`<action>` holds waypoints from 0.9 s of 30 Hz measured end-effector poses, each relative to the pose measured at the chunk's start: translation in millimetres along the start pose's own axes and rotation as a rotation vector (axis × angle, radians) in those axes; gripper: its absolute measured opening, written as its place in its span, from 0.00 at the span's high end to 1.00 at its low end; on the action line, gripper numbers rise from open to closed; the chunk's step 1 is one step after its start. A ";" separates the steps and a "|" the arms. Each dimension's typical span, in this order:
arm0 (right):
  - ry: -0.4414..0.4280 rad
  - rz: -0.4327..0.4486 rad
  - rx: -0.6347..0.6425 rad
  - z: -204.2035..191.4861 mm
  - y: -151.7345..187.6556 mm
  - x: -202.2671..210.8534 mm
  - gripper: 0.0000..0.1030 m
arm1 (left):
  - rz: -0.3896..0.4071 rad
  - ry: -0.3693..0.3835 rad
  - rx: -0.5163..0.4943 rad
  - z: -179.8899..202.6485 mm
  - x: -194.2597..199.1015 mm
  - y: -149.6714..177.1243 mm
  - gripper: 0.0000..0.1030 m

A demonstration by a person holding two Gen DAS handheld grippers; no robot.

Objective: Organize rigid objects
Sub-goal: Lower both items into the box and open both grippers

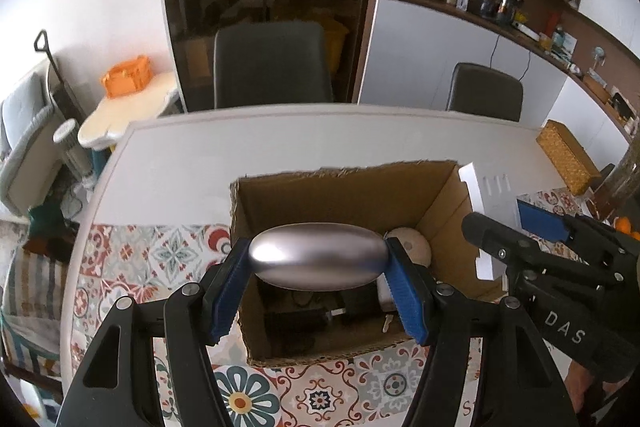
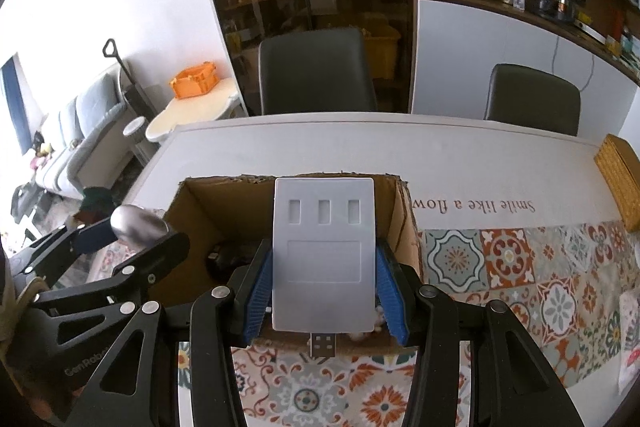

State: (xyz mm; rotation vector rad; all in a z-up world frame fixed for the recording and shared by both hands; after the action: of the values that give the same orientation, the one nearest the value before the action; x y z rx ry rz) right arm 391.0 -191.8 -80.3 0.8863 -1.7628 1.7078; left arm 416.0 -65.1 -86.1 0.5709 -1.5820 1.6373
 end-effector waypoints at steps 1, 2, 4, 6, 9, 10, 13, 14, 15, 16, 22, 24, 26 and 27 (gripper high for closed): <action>-0.001 -0.009 -0.001 -0.6 -0.8 -2.6 0.53 | -0.020 0.002 0.010 -2.1 -4.0 0.2 0.36; -0.007 -0.019 -0.001 -0.8 -2.1 -6.1 0.53 | -0.032 0.005 0.018 -3.4 -6.1 0.0 0.36; -0.017 -0.034 -0.008 0.3 -3.8 -12.2 0.53 | -0.044 0.013 0.033 -6.4 -9.7 -0.4 0.36; -0.025 -0.044 -0.007 -0.5 -4.4 -17.4 0.53 | -0.048 -0.004 0.033 -8.0 -11.0 -0.7 0.34; -0.028 -0.056 -0.008 -0.7 -6.6 -23.6 0.53 | -0.042 -0.041 0.034 -11.5 -9.6 -0.8 0.26; -0.030 -0.062 -0.008 -1.3 -7.2 -25.3 0.53 | -0.035 -0.057 0.037 -13.3 -7.4 -0.8 0.25; -0.047 -0.084 -0.007 -4.0 -7.0 -30.6 0.53 | -0.006 -0.099 0.047 -18.1 0.3 0.1 0.16; -0.051 -0.092 -0.006 -4.9 -7.2 -32.4 0.48 | 0.005 -0.113 0.046 -19.8 3.8 0.7 0.15; -0.042 -0.095 -0.008 -5.1 -7.2 -33.2 0.37 | 0.016 -0.123 0.046 -21.7 7.2 1.2 0.14; -0.028 -0.094 -0.012 -4.9 -6.9 -32.5 0.32 | 0.025 -0.126 0.046 -23.1 10.7 1.4 0.13; 0.020 -0.075 -0.042 -6.2 -0.6 -8.8 0.25 | 0.096 -0.109 0.073 -26.4 47.4 9.1 0.05; 0.045 -0.054 -0.047 -7.5 3.2 5.3 0.22 | 0.130 -0.120 0.066 -24.5 61.3 11.5 0.00; 0.070 -0.024 -0.050 -7.8 7.9 22.9 0.21 | 0.169 -0.138 0.062 -20.4 78.2 15.1 0.00; 0.081 -0.004 -0.053 -7.8 10.7 33.4 0.19 | 0.185 -0.144 0.061 -19.4 85.8 16.9 0.00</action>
State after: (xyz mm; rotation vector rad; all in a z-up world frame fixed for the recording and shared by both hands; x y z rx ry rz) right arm 360.7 -187.3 -61.5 0.7862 -1.7434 1.6631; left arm 355.2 -26.2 -33.1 0.6001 -1.7379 1.8214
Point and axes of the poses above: each gripper's, at about its wrist camera, not at the fingertips, and x roughly against the way its jaws point, z to its right, y to its underside, the point moved 1 cm from there along -x, roughly the way its jaws point, and after that the axes turned 4 degrees about x, right-handed, at the moved point
